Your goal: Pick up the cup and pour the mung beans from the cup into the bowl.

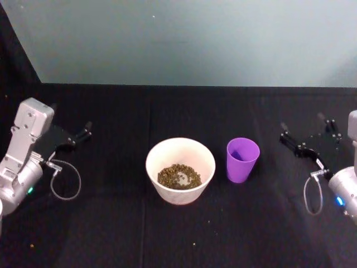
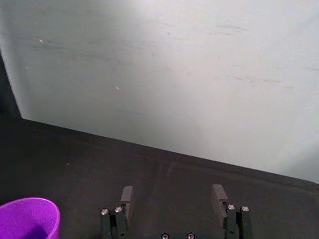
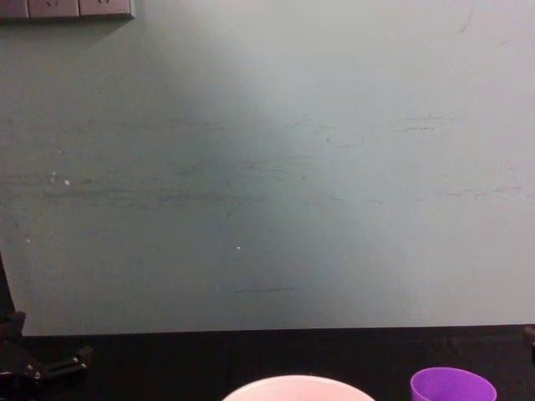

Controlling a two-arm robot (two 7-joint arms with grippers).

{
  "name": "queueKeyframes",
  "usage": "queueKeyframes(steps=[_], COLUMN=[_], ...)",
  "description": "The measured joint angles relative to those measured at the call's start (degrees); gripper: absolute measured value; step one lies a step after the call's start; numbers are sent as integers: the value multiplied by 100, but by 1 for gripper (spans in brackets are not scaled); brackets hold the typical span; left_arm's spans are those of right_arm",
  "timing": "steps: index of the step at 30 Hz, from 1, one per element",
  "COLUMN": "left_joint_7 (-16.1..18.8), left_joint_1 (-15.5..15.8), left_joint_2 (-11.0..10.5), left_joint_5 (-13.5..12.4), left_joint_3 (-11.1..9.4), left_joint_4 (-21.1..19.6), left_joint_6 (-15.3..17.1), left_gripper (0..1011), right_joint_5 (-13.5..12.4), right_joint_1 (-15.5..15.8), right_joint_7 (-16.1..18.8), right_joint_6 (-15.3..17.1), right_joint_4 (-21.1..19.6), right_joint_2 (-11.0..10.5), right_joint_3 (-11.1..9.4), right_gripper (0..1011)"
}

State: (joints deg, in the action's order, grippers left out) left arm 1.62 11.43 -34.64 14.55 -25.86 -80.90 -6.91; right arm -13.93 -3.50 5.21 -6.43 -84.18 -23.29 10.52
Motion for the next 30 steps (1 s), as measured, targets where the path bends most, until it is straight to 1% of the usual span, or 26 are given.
queueKeyframes(steps=[3,6,30], left_joint_7=[0,0,0], left_joint_1=[0,0,0], left_joint_2=[0,0,0], left_joint_5=[0,0,0], left_joint_3=[0,0,0], left_joint_4=[0,0,0], left_joint_6=[0,0,0], left_gripper=[1000,1000,1000], right_joint_5=[39,40,30], right_joint_1=[-37,-71,-63], right_joint_7=[1,85,83], right_joint_6=[3,-13,-15], right_joint_4=[115,176,146], right_joint_2=[57,82,60], right_joint_3=[-15,-16,-4], right_gripper=[1002,1002,1002])
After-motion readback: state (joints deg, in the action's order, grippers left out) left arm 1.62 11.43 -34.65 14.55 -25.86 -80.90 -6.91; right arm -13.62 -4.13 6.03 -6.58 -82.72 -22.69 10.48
